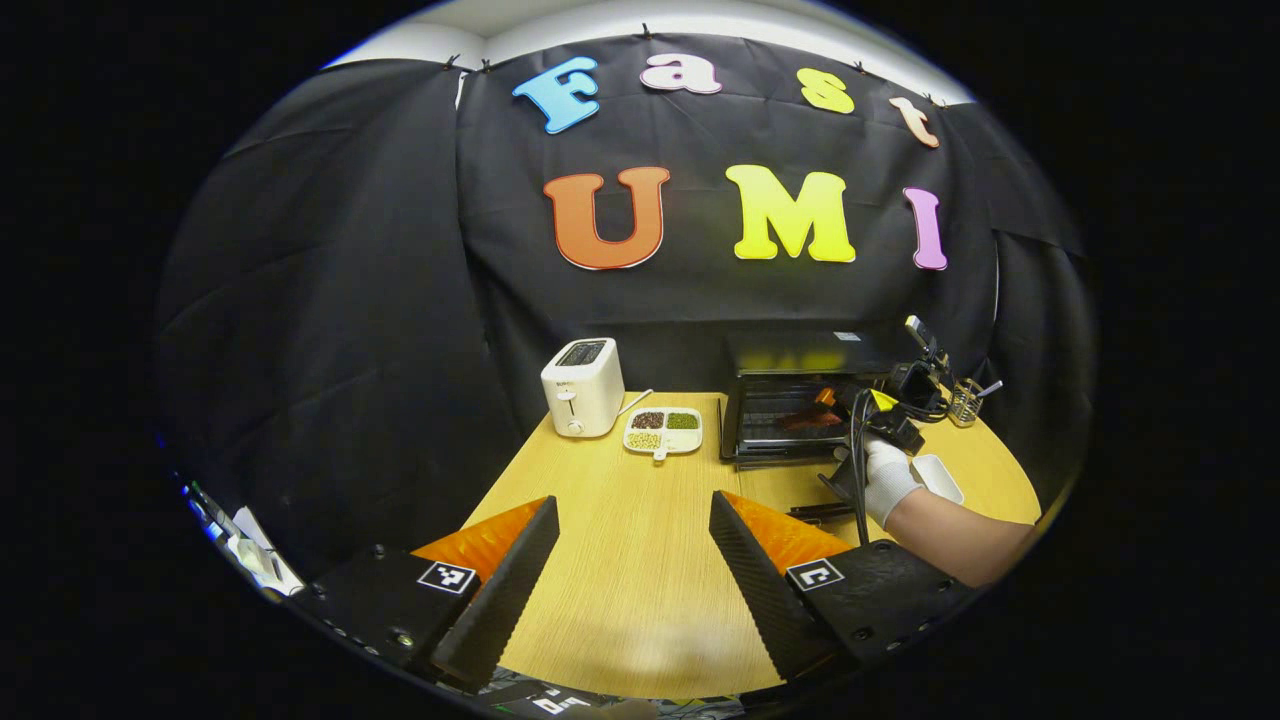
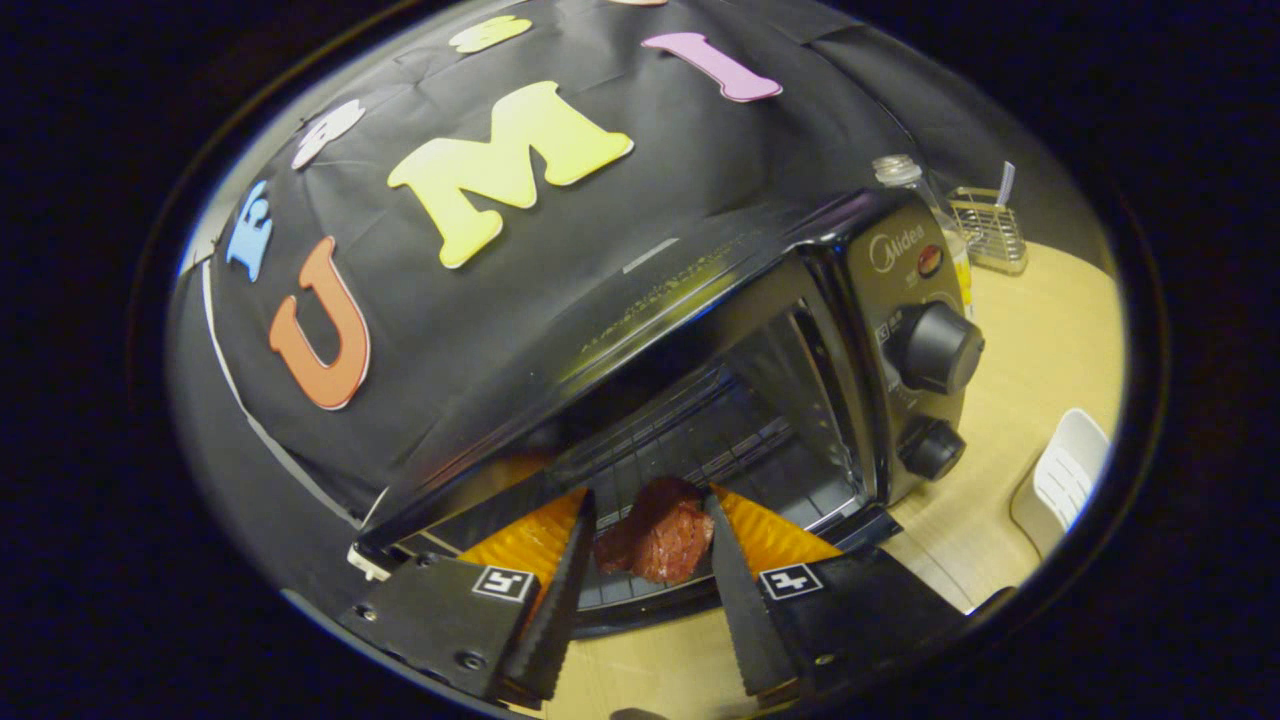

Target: Open the electric oven with the left hand, put the food in, and close the electric oven.

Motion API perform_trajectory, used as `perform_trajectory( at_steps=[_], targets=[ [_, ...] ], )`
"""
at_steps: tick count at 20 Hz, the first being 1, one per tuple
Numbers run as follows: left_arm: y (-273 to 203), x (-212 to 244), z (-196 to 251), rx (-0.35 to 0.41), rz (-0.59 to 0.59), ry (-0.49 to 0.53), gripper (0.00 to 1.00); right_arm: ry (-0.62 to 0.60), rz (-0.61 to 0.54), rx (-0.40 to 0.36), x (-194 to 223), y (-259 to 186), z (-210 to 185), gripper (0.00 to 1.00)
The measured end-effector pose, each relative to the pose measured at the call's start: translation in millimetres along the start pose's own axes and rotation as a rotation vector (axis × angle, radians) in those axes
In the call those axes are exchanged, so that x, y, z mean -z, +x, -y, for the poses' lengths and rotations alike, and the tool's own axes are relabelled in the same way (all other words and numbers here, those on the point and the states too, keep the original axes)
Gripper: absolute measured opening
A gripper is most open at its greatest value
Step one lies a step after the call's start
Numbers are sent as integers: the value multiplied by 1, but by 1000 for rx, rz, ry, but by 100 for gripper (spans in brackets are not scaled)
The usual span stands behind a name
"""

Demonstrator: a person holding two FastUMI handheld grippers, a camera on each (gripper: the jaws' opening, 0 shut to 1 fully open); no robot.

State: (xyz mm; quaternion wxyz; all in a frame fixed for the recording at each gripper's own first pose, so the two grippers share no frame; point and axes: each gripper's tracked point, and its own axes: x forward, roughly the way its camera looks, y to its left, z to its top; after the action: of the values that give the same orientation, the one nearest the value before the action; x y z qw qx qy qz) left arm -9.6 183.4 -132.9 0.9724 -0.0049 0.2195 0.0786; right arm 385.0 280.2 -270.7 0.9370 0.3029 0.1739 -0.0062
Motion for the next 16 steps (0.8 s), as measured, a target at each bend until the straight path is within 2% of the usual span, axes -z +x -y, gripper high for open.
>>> perform_trajectory(
  at_steps=[2, 3, 8, 10, 16],
  targets=[
    [-2, 3, 1, -1, -5, 4, 97, -123, 30, 36, -12, -2, 7, 84],
    [-4, 4, 2, 0, -5, 7, 97, -135, 34, 26, -12, -4, 5, 97],
    [-11, 1, 9, 5, 10, -6, 97, -125, 20, -6, -19, -28, 0, 100],
    [-18, 0, 14, 12, 24, -5, 97, -156, 17, -25, -23, -45, -2, 99],
    [-59, 3, 29, 17, 77, -18, 97, -309, 26, -83, -47, -135, -1, 100]
  ],
)
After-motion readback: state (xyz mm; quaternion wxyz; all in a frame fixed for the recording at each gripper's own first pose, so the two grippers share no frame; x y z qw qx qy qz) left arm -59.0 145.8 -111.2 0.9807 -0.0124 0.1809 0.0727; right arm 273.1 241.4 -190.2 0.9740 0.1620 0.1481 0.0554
